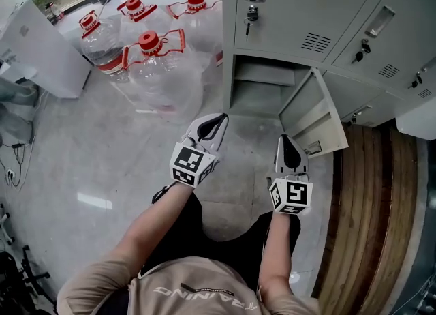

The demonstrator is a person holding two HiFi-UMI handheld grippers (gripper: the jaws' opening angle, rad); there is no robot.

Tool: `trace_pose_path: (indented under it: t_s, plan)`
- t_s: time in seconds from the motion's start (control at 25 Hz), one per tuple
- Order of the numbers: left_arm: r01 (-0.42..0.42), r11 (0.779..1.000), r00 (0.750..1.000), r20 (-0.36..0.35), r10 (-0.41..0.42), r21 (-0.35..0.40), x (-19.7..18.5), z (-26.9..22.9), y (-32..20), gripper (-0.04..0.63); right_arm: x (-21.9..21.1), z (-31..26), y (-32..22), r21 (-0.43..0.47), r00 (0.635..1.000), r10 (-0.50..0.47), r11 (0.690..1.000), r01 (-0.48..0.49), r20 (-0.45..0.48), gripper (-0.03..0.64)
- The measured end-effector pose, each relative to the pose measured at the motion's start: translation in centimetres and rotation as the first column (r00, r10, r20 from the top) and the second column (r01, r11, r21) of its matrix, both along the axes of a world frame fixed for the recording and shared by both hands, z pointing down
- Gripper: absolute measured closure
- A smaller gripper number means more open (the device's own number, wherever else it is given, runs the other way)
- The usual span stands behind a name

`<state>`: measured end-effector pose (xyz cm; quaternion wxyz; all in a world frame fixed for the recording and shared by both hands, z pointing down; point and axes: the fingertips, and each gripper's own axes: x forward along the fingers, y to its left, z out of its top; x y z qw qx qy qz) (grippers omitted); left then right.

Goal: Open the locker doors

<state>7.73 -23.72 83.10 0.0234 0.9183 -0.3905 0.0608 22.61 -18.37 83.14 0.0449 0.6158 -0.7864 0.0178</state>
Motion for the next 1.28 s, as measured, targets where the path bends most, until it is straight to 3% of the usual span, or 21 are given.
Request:
trace_pose_path:
  t_s: [0.24, 0.64, 0.88, 1.28]
  plan:
    - [0.047, 0.999, 0.999, -0.018, -0.047, 0.02, -1.5, -1.4, 0.0, 0.589, -1.2, -0.2, -1.5, -0.015, 1.0, -0.013, 1.0, 0.012, -0.009, 0.606]
    - [0.03, 0.998, 0.999, -0.009, -0.031, -0.053, -1.7, -3.8, -0.1, 0.589, -4.3, -2.6, -2.7, -0.133, 0.996, -0.093, 0.987, 0.09, -0.01, 0.606]
    - [-0.003, 0.998, 0.999, 0.043, 0.006, -0.068, -1.9, -13.3, 0.9, 0.589, -5.2, -11.3, -2.0, -0.183, 0.993, -0.113, 0.976, 0.117, 0.031, 0.606]
    - [0.008, 0.992, 0.997, 0.079, 0.002, -0.127, -3.1, -30.8, 4.0, 0.589, -4.9, -29.3, 0.0, -0.232, 0.993, -0.116, 0.966, 0.116, 0.013, 0.606]
